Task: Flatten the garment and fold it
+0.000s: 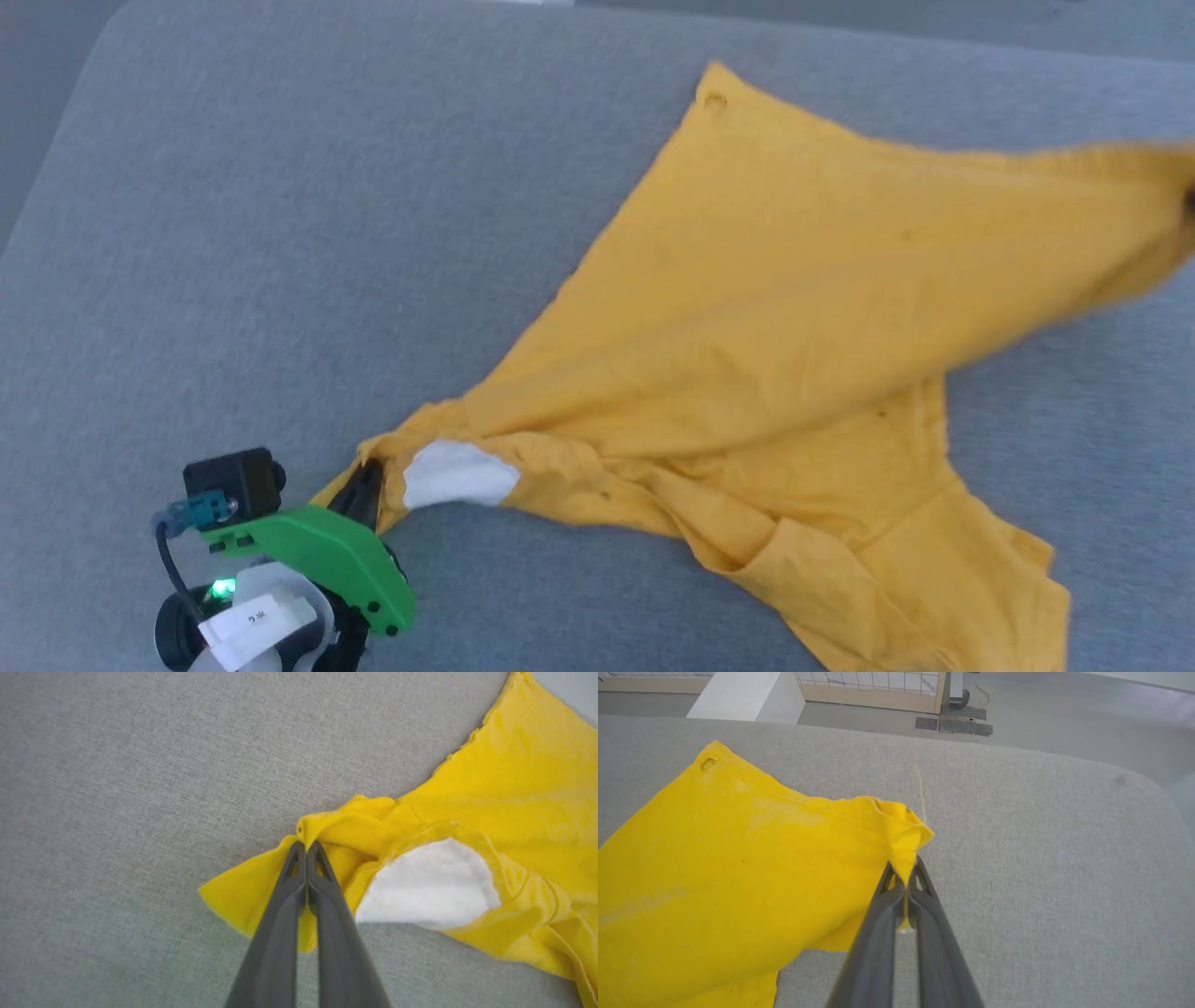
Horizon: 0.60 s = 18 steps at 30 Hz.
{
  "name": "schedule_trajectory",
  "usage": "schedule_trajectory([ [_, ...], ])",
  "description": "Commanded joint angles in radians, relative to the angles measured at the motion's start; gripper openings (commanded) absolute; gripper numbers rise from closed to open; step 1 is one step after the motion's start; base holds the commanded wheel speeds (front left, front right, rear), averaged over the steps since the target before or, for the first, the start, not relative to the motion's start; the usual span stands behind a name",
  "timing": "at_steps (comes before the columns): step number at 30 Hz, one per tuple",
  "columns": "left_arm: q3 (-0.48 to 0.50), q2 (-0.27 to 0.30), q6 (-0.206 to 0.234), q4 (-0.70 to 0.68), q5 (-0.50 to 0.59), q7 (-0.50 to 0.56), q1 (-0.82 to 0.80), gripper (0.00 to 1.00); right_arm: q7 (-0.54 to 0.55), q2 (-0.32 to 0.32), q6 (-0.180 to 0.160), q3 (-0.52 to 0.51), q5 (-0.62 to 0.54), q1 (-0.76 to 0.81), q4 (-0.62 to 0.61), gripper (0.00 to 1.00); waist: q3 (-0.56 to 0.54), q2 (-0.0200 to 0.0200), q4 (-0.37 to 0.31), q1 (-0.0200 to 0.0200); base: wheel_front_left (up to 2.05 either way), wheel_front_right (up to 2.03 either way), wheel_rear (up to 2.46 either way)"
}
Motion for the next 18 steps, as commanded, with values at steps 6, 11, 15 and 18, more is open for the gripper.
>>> schedule_trajectory([
  [6, 0.01, 0.018, 0.022, -0.002, -0.014, 0.014, 0.05, 0.0, -0.027, 0.16, 0.003, -0.078, 0.02, 0.334, -0.134, 0.0, -0.162, 0.0, -0.179, 0.0001, 0.0, 0.0, 0.0],
  [11, 0.005, 0.013, 0.022, 0.01, -0.022, 0.017, 0.059, 0.0, -0.04, 0.266, 0.003, -0.079, 0.034, 0.538, -0.13, 0.0, -0.173, 0.0, -0.182, 0.0001, 0.0, 0.0, 0.0],
  [15, -0.002, 0.005, 0.019, 0.028, -0.032, 0.021, 0.066, 0.0, -0.033, 0.289, 0.003, -0.027, 0.035, 0.647, -0.071, 0.0, -0.188, 0.0, -0.179, 0.0001, 0.0, 0.0, 0.0],
  [18, -0.005, 0.001, 0.017, 0.043, -0.039, 0.022, 0.074, 0.0, -0.012, 0.294, 0.003, 0.013, 0.028, 0.691, -0.025, 0.0, -0.202, 0.0, -0.177, 0.0001, 0.0, 0.0, 0.0],
])
